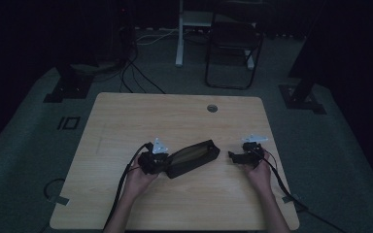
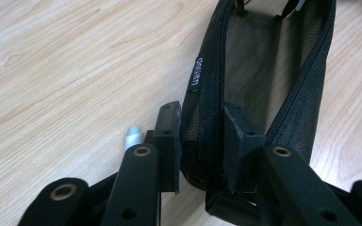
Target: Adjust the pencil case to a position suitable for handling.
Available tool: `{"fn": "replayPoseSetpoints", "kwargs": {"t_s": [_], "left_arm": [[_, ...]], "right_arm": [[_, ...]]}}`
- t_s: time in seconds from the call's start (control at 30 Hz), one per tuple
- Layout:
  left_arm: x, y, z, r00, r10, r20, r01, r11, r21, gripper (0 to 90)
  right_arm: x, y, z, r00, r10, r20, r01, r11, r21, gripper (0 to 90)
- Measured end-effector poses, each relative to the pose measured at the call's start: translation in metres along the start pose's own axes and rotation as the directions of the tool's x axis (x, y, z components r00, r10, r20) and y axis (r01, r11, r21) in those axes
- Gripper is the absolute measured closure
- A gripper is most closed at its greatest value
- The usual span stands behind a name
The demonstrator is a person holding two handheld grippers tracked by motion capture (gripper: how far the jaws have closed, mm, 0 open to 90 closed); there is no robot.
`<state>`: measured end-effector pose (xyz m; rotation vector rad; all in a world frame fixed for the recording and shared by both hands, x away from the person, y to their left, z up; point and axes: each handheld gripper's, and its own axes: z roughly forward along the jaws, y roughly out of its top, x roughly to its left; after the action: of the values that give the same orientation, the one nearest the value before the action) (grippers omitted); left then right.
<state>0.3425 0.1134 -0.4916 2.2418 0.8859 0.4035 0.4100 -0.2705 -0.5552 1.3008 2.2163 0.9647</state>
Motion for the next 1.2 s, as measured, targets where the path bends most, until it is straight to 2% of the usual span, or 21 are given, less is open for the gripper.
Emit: {"fn": "replayPoseSetpoints", "kwargs": {"t_s": [0.13,0.37,0.43,0.53,0.6,0.67,0.77,0.9,1.13,1.2], "left_arm": [[0.0,-0.005,-0.005,0.9999,0.013,0.009,-0.013,0.9999,0.004,70.1],[0.0,-0.011,-0.013,0.9992,0.039,-0.001,-0.039,0.999,0.022,69.8],[0.0,-0.012,-0.014,0.9994,0.036,-0.003,-0.036,0.9991,0.024,69.2],[0.001,-0.013,-0.015,0.9996,0.027,-0.004,-0.027,0.9994,0.023,67.0],[0.001,-0.014,-0.016,0.9999,0.014,-0.004,-0.014,0.9997,0.019,60.3],[0.004,-0.014,-0.018,0.9995,-0.013,0.03,0.013,0.9999,-0.005,49.0],[0.007,-0.013,-0.025,0.9982,-0.032,0.05,0.034,0.9986,-0.041,44.1],[0.011,-0.012,-0.032,0.9986,-0.039,0.037,0.041,0.9963,-0.075,42.0],[0.018,-0.017,-0.042,0.9983,-0.053,-0.021,0.051,0.9944,-0.093,43.1],[0.02,-0.019,-0.044,0.9976,-0.068,-0.016,0.066,0.993,-0.098,43.0]], "right_arm": [[0.0,0.0,0.0,1.0,0.0,0.0,0.0,1.0,0.0,12.6],[0.0,0.0,0.0,1.0,-0.001,0.0,0.001,1.0,0.0,12.7],[0.0,0.0,0.0,1.0,-0.001,0.0,0.001,1.0,0.0,12.6],[0.0,0.0,0.0,1.0,-0.001,0.0,0.001,1.0,0.0,12.6],[0.0,0.0,0.0,1.0,-0.001,0.0,0.001,1.0,0.0,12.6],[0.0,0.0,0.0,1.0,-0.001,0.0,0.001,1.0,0.0,12.7],[0.0,0.0,0.0,1.0,-0.001,0.0,0.001,1.0,0.0,12.7],[0.0,0.0,0.0,1.0,-0.001,0.0,0.001,1.0,0.0,12.6],[0.0,0.0,0.0,1.0,-0.001,0.0,0.001,1.0,0.0,12.7],[0.0,0.0,0.0,1.0,-0.001,0.0,0.001,1.0,0.0,12.7]]}}
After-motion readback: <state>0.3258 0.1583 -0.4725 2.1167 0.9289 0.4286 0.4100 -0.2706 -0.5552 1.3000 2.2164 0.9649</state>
